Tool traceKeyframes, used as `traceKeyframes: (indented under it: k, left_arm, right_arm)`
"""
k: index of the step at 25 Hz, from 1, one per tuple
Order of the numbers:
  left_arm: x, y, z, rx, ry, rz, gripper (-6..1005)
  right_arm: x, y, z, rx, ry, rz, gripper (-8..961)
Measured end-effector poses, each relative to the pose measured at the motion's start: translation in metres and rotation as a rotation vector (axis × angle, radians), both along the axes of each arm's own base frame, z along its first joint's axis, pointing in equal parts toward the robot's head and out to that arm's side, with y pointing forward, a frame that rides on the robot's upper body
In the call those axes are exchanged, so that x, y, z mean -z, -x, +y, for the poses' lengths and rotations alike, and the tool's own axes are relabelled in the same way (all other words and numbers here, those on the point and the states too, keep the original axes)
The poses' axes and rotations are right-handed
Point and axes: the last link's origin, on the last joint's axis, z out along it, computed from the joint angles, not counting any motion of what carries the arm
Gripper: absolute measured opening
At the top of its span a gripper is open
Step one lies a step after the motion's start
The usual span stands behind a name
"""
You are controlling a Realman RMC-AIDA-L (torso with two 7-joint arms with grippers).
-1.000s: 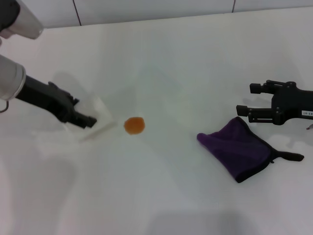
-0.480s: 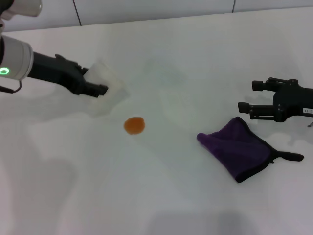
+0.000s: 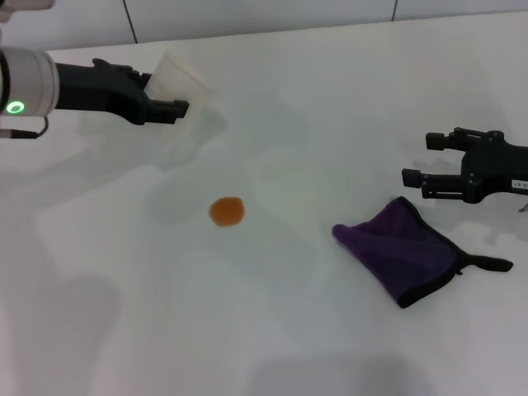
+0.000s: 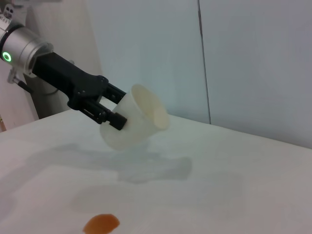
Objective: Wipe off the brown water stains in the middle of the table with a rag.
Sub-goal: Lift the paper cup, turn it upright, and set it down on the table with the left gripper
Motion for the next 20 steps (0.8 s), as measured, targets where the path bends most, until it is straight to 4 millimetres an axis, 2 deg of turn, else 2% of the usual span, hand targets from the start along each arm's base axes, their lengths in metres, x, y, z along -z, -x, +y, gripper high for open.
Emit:
traceKeyframes:
  k: [10,20]
  left_arm:
    - [0.010,0.006,-0.008,0.050,-0.081,-0.167,695]
    - [0.021,0.025,-0.025,0.071,-0.147,-0.258,696]
  right_arm:
    - [0.001,0.000,-0.001,-0.004,-0.004,0.005,828]
    - [0.002,0.000,-0.001,-0.009,-0.002,0.006,828]
